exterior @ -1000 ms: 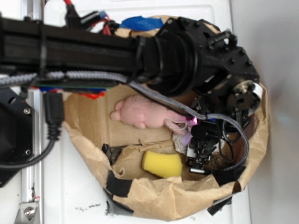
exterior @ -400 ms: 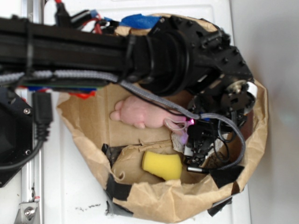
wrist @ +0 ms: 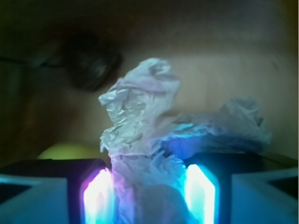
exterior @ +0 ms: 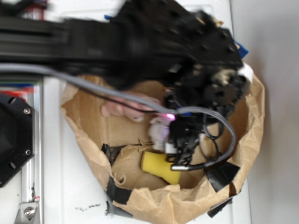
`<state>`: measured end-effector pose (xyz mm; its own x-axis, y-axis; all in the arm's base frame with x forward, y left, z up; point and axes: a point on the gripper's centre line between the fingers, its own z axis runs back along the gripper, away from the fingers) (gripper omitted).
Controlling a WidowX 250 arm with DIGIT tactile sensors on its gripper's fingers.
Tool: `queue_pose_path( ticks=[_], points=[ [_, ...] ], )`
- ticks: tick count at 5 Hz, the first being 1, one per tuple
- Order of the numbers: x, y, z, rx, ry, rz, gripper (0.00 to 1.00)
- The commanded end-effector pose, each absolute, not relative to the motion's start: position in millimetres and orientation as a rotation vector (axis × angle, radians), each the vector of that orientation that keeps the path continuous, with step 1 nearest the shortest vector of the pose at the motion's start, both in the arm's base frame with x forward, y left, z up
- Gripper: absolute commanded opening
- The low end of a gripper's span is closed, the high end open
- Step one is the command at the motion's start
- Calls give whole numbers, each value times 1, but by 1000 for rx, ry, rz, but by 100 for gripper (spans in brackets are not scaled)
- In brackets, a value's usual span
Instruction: Grab the white paper.
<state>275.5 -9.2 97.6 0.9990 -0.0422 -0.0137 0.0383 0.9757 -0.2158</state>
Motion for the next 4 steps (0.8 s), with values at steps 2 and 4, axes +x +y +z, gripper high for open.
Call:
queue_pose_path(
  ticks=[2,4],
  points=[
    [240,0,176,-11,-116,43,0],
    [233,1,178,35,-199,-4,0]
  ],
)
